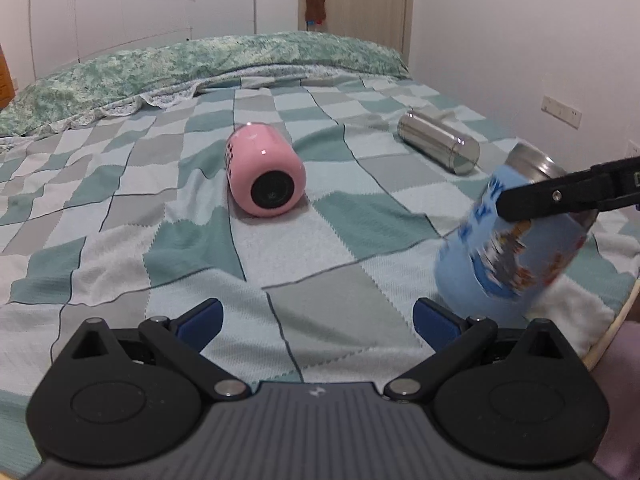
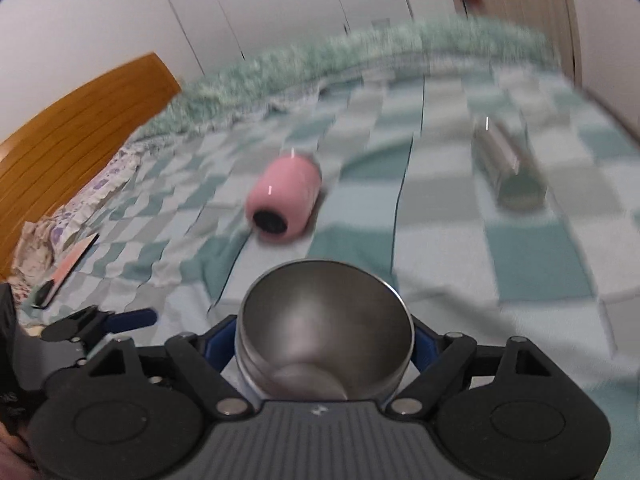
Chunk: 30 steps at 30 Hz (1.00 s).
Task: Flip cup upright
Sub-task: 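Rotate the blue cup upright with the right gripper, rim facing up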
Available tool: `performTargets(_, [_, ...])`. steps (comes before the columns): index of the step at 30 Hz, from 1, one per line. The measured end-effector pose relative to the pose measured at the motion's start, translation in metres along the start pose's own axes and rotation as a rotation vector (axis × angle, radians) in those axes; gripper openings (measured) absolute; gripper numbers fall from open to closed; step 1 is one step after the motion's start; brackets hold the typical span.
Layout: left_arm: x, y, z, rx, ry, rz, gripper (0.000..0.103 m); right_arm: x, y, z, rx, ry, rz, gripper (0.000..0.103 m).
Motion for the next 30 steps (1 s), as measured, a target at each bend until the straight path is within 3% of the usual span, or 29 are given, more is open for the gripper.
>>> performTargets(7, [-0.012, -0.006, 0.002, -0.033, 0.02, -0.006, 0.103, -0.034, -0.005, -0.002, 0.149, 0.201, -0.13, 0.084])
performTargets(15, [-0.019, -0.019, 0.002, -0.059, 0.045, -0.005, 0.103, -0.042, -0.06, -0.017, 0.241, 0.284, -0.062, 0.084])
performTargets(24, [-0.018, -0.024, -0.001, -0.071, 0.038, 0.011, 0.103, -0.032, -0.074, -0.011, 0.255, 0.34, -0.101, 0.085])
performTargets(26, [-0.017, -0.024, -0.001, -0.068, 0.038, 0.01, 0.103, -0.03, -0.076, -0.009, 0.242, 0.332, -0.086, 0.091])
performTargets(28, [-0.017, -0.022, -0.003, -0.067, 0.036, 0.008, 0.103, -0.031, -0.074, -0.011, 0.208, 0.307, -0.085, 0.103])
performTargets(30, [-0.018, -0.019, -0.005, -0.065, 0.035, 0.001, 0.103, -0.03, -0.064, -0.01, 0.189, 0.288, -0.13, 0.103])
Point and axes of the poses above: each gripper's, at about its wrist camera, not at the fingertips, and y roughly against the way its jaws point, z to its left, x to its underside, the point moved 6 cm from there along -y, roughly the way its jaws point, and after that the axes turned 1 degree about y, right-handed, at the moved point
